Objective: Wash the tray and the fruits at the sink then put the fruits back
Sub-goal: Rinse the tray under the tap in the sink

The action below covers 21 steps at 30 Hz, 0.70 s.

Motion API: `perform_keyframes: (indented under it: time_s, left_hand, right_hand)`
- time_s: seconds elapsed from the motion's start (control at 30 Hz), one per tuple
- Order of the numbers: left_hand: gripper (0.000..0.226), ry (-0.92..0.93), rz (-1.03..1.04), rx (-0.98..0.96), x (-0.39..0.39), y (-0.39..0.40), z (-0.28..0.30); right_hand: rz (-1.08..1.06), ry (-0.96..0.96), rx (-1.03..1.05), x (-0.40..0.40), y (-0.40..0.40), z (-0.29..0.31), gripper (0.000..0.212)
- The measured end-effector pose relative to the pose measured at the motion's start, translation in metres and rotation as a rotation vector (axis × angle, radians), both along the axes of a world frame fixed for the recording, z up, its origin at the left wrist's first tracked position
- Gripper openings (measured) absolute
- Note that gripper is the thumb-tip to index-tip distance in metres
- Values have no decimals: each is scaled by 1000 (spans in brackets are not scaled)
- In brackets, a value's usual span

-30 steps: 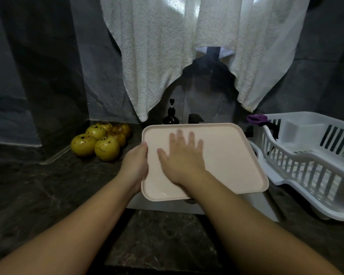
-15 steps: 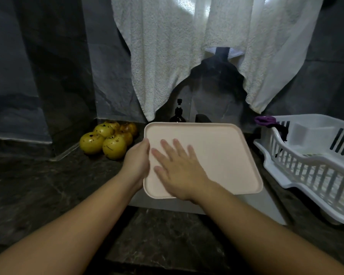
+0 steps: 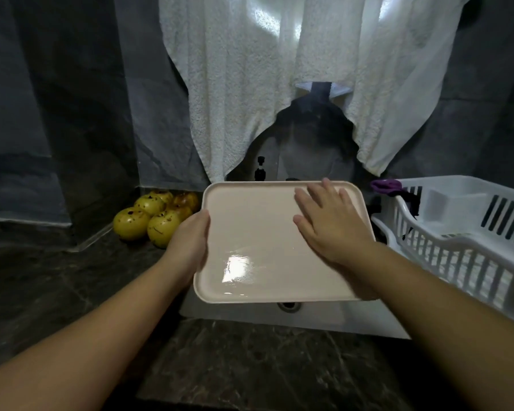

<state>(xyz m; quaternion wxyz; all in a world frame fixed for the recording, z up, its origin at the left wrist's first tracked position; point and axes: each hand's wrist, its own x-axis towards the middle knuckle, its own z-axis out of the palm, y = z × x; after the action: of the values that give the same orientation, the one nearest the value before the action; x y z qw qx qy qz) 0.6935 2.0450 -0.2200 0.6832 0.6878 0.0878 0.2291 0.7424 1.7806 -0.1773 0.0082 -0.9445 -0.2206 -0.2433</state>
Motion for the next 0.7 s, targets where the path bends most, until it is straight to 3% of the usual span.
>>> perform_keyframes:
  time_s: [0.13, 0.27, 0.4, 0.47, 0.5, 0.6, 0.63, 0.7]
  left_hand:
    - [38, -20, 13, 53, 1, 3, 4]
    - [36, -107, -27, 113, -1, -8, 6]
    - [27, -184, -74, 292, 10, -19, 12]
    - [9, -155, -120, 350, 18, -15, 26]
    - [14, -152, -138, 412, 19, -13, 35]
    - [59, -213, -110, 892, 26, -11, 68]
    - [61, -221, -132, 1101, 29, -17, 79]
    - [44, -146, -199, 1399, 36, -31, 95]
  right_hand:
    - [-7, -93, 2, 13, -2, 34, 64]
    - [-29, 21, -31, 25, 2, 61, 43]
    - [71, 44, 0, 33, 8, 73, 40]
    - [107, -26, -14, 32, 3, 74, 40]
    - [124, -67, -39, 31, 0, 74, 40]
    - [170, -138, -137, 26, -2, 72, 37]
    - [189, -142, -167, 24, 3, 70, 36]
    - [229, -136, -219, 22, 14, 65, 34]
